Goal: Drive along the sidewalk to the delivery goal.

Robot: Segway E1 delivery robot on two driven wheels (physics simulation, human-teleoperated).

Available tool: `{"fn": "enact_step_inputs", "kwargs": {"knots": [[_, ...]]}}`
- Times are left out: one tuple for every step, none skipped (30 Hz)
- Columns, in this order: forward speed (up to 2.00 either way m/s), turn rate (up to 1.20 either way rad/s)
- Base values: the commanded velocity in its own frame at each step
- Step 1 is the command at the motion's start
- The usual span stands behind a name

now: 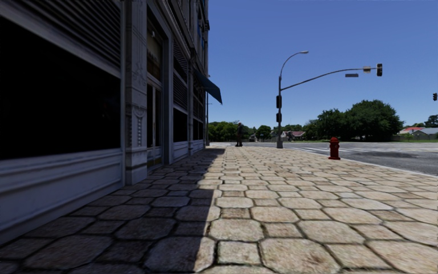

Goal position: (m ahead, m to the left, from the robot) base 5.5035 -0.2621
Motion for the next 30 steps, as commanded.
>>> {"fn": "enact_step_inputs", "kwargs": {"knots": [[2.00, 0.00], [2.00, 0.00], [2.00, 0.00], [2.00, 0.00], [2.00, 0.00], [2.00, 0.00], [2.00, 0.00], [2.00, 0.00], [2.00, 0.00], [2.00, 0.00], [2.00, 0.00], [2.00, 0.00], [2.00, 0.00], [2.00, 0.00], [2.00, 0.00], [2.00, 0.00], [2.00, 0.00], [2.00, 0.00], [2.00, 0.00], [2.00, 0.00], [2.00, 0.00], [2.00, 0.00], [2.00, 0.00], [2.00, 0.00], [2.00, 0.00], [2.00, 0.00], [2.00, 0.00], [2.00, 0.00], [2.00, 0.00], [2.00, 0.00]]}}
